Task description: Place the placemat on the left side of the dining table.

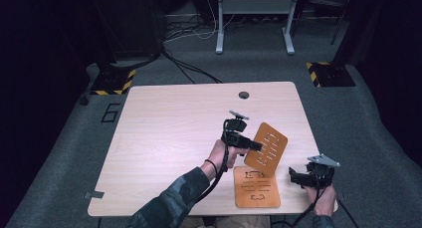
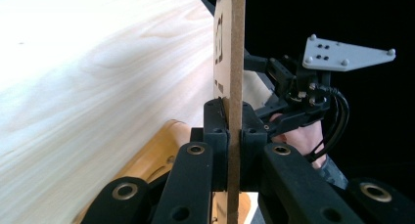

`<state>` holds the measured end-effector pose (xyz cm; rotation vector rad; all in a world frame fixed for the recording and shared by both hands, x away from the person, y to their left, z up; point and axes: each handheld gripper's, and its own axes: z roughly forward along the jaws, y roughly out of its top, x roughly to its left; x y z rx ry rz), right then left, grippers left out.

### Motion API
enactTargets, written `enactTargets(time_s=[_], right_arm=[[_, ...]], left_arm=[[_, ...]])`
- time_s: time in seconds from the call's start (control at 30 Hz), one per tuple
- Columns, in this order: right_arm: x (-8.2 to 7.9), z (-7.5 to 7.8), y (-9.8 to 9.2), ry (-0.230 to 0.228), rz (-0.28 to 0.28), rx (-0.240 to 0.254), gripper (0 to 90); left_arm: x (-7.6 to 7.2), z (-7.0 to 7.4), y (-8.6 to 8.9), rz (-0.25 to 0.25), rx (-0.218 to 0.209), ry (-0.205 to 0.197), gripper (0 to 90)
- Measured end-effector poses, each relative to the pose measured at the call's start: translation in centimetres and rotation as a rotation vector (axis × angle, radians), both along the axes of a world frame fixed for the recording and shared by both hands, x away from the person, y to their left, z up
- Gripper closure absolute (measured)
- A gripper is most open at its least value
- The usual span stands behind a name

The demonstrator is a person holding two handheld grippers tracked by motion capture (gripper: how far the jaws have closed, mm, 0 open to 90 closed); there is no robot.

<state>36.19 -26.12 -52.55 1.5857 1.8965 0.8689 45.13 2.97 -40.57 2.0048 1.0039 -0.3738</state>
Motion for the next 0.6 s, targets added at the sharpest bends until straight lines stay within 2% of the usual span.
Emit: enactTargets(time_s=[0.13, 0.2, 0.37, 0.6], right_arm=[[0.1, -0.1, 0.1, 0.016, 0.005, -0.014, 0.6], [0.5, -0.3, 0.2, 0.053, 0.020, -0.028, 0.0], [0.4, -0.3, 0.2, 0.058, 0.019, -0.022, 0.0], [0.4, -0.4, 0.1, 0.047, 0.019, -0.022, 0.0]], left_arm=[[0.4, 0.2, 1.2, 0.023, 0.001, -0.005, 86.2], [0.5, 0.3, 1.7, 0.033, 0.005, -0.011, 86.2], [1.1, 0.3, 3.6, 0.070, 0.011, -0.016, 86.2], [1.5, 0.8, 5.1, 0.095, 0.018, -0.030, 86.2]])
